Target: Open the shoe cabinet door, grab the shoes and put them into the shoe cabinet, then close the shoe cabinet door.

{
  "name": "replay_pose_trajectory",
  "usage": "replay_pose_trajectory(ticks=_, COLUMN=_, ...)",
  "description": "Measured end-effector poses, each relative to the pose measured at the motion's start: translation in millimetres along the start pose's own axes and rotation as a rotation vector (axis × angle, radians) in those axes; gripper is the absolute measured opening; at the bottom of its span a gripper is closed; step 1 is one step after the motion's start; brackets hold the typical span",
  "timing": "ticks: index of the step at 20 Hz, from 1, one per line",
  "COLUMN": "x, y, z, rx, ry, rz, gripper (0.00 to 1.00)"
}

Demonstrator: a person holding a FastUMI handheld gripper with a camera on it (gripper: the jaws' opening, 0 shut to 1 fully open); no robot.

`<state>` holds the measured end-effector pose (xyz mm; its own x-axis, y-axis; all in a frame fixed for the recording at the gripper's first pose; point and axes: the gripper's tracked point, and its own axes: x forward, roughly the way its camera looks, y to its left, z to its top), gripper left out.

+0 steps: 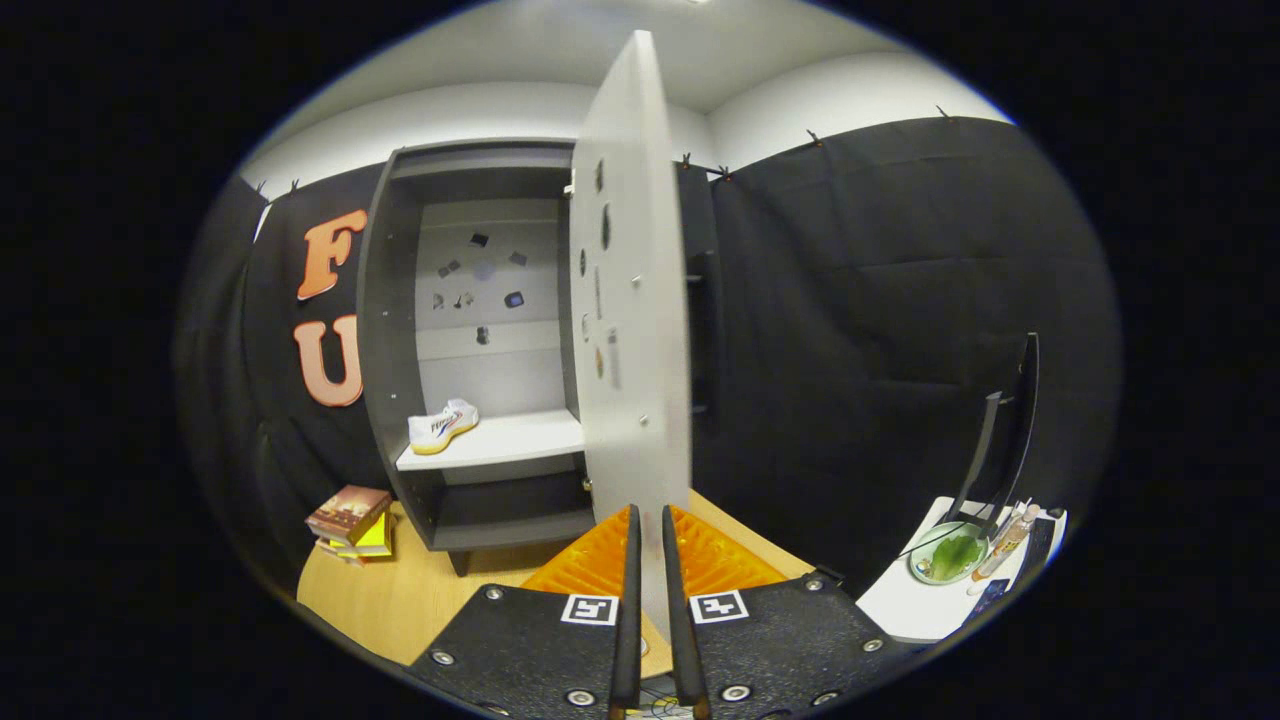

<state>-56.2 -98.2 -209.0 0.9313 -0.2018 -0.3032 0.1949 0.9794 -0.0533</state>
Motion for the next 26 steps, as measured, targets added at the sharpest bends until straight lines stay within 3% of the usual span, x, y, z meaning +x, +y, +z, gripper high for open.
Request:
replay_pose_trajectory(ticks=10, x=55, y=70, z=-141, rx=-0.042, ry=0.247, rz=0.179, gripper=0.18)
replay_pose_trajectory(ticks=12, x=71, y=77, z=-175, rx=-0.076, ry=0.313, rz=0.201, gripper=0.26)
replay_pose_trajectory(ticks=16, x=107, y=82, z=-235, rx=-0.145, ry=0.447, rz=0.252, gripper=0.32)
replay_pose_trajectory(ticks=26, x=152, y=77, z=-332, rx=-0.279, ry=0.661, rz=0.296, gripper=0.42)
